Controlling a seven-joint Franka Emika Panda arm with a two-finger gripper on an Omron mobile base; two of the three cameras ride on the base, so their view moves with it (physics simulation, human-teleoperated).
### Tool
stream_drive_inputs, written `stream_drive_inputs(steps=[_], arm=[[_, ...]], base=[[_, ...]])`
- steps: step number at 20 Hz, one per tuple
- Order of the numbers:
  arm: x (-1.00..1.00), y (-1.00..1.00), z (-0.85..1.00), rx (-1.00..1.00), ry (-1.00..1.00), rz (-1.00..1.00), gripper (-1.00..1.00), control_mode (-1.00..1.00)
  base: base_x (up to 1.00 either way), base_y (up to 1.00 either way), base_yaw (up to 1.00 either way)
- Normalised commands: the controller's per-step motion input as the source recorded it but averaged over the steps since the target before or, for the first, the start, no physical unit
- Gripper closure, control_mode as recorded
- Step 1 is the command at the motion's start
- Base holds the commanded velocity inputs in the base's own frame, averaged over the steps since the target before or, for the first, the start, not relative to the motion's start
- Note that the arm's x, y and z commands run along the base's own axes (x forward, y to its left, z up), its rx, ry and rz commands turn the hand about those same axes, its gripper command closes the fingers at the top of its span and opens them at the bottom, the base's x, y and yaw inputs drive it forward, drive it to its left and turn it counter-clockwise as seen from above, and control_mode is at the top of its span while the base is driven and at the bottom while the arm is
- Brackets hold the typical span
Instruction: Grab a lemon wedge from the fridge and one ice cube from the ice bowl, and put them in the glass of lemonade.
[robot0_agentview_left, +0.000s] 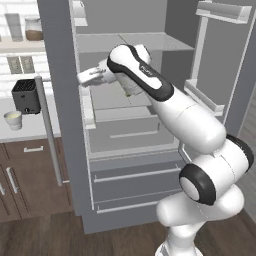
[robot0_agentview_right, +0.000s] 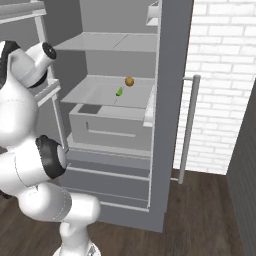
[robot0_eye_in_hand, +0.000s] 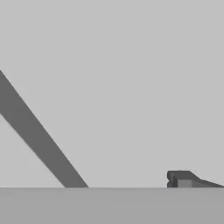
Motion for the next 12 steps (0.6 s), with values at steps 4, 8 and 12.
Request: stream_drive_inputs(steps=[4,8,12], arm=[[-0.44,-0.45,0.12,0.07,0.01,0.00,-1.00,-1.00],[-0.74,-0.62,0.07,0.11,-0.01,0.00,-1.00,-1.00],[-0.57,-0.70,-0.04,0.02,-0.01,-0.02,-1.00,-1.00]], base=[[0.00,0.00,0.00],[0.00,0.00,0.00],[0.00,0.00,0.00]])
